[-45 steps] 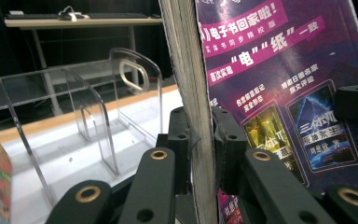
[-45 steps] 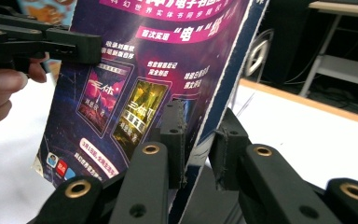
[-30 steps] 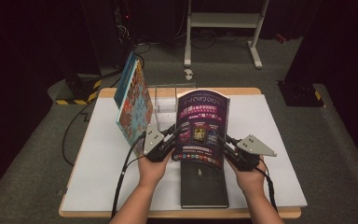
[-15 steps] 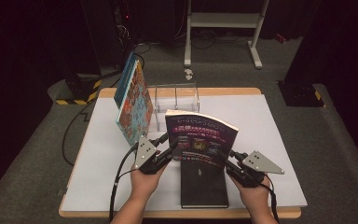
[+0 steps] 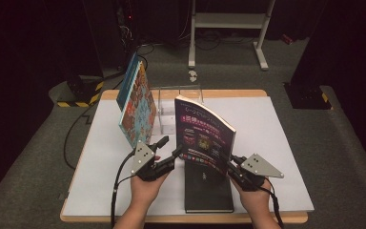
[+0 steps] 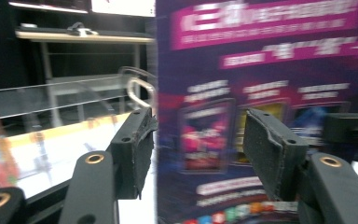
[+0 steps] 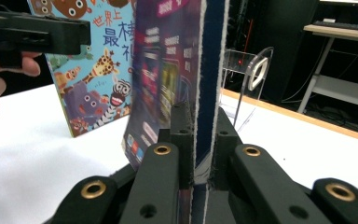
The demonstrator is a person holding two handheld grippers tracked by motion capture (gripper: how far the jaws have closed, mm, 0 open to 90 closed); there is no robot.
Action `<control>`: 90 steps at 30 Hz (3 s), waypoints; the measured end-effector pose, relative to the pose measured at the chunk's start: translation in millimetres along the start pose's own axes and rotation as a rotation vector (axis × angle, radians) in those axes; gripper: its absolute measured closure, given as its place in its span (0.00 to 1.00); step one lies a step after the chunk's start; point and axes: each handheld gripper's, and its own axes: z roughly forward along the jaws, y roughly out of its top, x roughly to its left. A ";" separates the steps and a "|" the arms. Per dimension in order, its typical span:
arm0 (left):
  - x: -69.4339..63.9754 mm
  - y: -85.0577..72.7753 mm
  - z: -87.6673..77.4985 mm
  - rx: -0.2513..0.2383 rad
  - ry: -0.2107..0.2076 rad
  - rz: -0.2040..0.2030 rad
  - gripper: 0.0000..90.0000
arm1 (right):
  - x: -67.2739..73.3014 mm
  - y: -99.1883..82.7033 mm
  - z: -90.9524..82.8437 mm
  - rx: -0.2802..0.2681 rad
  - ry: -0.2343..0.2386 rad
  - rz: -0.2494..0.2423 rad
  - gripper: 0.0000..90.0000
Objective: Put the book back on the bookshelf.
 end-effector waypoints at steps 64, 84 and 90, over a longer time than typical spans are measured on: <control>-68.6 26.2 1.6 0.022 -0.037 0.079 0.24 | 69.5 -5.4 17.3 -0.020 0.275 -0.033 0.56; -51.7 30.3 -22.6 0.055 0.016 0.174 0.61 | 1.0 -46.8 -21.7 0.048 0.161 0.055 0.55; -43.6 34.7 -26.6 0.045 0.026 0.193 0.84 | -4.8 -49.3 -21.2 0.058 0.151 0.093 0.55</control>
